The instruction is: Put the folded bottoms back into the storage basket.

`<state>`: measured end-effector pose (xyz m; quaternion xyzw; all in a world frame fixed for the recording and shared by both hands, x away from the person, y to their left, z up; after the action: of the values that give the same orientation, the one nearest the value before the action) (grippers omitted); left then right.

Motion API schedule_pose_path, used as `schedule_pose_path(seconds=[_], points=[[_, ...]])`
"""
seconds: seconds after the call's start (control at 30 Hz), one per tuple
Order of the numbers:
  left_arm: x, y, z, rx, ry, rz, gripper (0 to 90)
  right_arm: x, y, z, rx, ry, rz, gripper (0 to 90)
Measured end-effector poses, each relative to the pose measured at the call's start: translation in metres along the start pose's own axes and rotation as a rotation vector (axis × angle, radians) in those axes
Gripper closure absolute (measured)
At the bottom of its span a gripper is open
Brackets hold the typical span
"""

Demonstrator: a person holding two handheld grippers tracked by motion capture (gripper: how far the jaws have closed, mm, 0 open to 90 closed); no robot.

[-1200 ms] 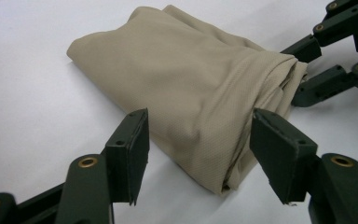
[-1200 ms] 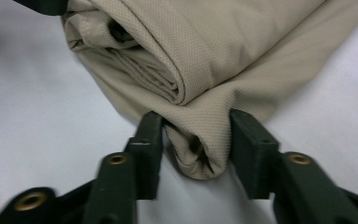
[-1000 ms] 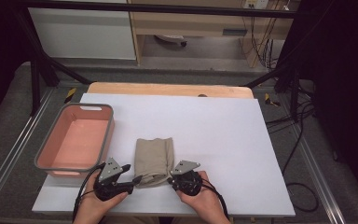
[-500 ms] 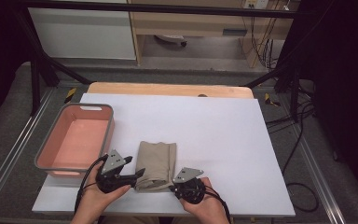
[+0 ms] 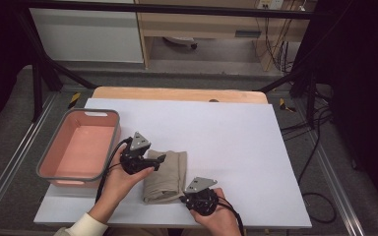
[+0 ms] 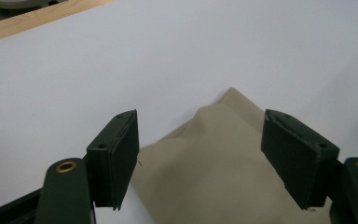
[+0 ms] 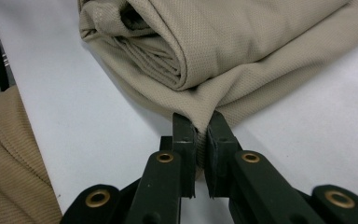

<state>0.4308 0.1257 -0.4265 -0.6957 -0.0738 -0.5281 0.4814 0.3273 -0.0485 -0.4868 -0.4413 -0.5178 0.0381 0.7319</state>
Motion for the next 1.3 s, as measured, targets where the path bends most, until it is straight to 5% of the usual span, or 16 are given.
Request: schedule_pose_path(seconds=[0.23,0.63,1.3], points=[[0.005,0.017,0.005,0.008,0.000,0.024,23.6,0.000,0.000,0.000,-0.001,-0.002,0.001,85.0],[0.005,0.036,0.020,0.006,-0.058,0.048,25.0,0.000,0.000,0.000,-0.003,-0.005,0.002,85.1],[-0.005,0.041,0.034,0.021,-0.081,0.105,30.7,0.000,0.000,0.000,0.004,0.004,-0.001,84.9]])
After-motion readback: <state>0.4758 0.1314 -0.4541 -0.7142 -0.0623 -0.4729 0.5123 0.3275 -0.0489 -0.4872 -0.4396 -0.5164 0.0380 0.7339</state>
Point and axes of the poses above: each handheld gripper's, and its own axes: y roughly forward along the jaws, x roughly out of its top, z roughly to its left, the point moved 5 cm from there along y, roughly forward along the jaws, and after that the axes turned 2 degrees about y, right-handed, at the moved point
